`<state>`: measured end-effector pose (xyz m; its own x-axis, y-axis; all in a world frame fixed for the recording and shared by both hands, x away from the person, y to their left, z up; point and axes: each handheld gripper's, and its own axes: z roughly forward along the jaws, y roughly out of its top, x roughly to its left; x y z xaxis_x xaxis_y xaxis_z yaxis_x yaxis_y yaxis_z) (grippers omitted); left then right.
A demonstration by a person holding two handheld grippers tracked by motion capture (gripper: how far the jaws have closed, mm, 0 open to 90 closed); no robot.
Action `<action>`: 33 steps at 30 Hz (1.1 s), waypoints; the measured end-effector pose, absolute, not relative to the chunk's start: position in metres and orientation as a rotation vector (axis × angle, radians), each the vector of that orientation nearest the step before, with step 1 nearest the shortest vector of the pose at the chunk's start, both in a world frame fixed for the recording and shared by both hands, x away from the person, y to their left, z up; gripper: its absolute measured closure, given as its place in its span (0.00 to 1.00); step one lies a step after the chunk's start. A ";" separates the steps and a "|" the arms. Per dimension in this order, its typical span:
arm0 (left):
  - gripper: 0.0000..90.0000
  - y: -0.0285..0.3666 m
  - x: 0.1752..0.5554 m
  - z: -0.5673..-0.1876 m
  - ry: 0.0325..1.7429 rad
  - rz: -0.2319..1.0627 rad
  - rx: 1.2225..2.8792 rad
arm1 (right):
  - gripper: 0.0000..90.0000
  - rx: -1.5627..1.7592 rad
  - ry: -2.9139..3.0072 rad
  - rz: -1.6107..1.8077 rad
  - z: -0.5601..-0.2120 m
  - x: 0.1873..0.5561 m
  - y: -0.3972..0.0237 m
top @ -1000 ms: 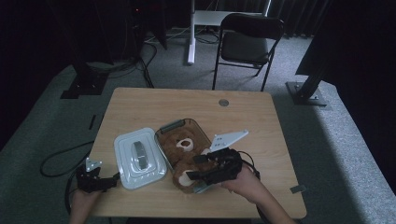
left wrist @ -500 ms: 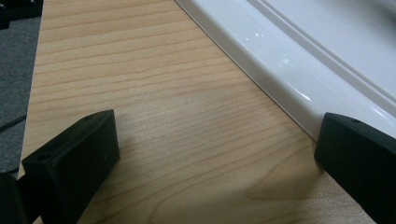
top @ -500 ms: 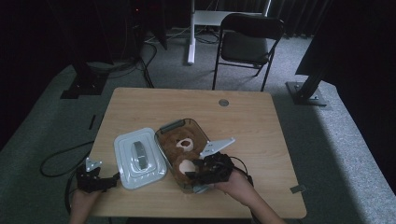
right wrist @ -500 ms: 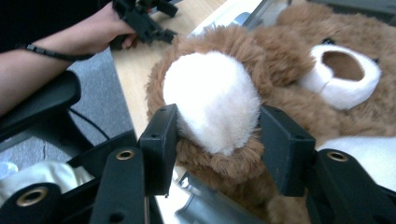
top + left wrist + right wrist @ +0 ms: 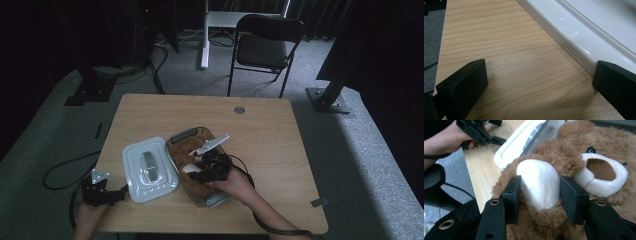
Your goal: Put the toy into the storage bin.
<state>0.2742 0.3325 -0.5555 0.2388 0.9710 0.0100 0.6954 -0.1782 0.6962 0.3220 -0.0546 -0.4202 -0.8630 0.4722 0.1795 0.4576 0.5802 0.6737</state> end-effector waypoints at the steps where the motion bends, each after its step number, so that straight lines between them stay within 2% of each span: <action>1: 0.01 0.332 0.274 -0.555 1.519 0.628 1.948 | 0.58 0.808 2.792 1.144 -0.421 0.324 -0.052; 14: 0.01 0.332 0.274 -0.555 1.520 0.632 1.952 | 0.59 0.639 2.915 0.677 -0.434 0.333 -0.011; 21: 0.01 0.332 0.274 -0.555 1.520 0.632 1.951 | 0.60 0.579 2.887 0.562 -0.441 0.330 0.003; 22: 0.01 0.332 0.274 -0.555 1.520 0.632 1.952 | 0.60 0.579 2.887 0.562 -0.441 0.330 0.003; 24: 0.01 0.332 0.274 -0.555 1.520 0.632 1.952 | 0.52 0.652 2.867 0.704 -0.435 0.332 -0.008; 26: 0.01 0.332 0.274 -0.555 1.519 0.630 1.954 | 0.50 0.677 2.873 0.761 -0.432 0.334 -0.013; 27: 0.01 0.333 0.274 -0.555 1.519 0.630 1.955 | 0.45 0.723 2.875 0.857 -0.427 0.335 -0.023; 33: 0.01 0.332 0.274 -0.555 1.521 0.628 1.952 | 0.39 0.746 2.832 1.033 -0.407 0.332 -0.045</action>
<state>0.2743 0.3323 -0.5552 0.2391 0.9709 0.0140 0.6977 -0.1818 0.6929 0.3323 -0.0445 -0.4066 -0.8839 0.4502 0.1267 0.4260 0.6631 0.6155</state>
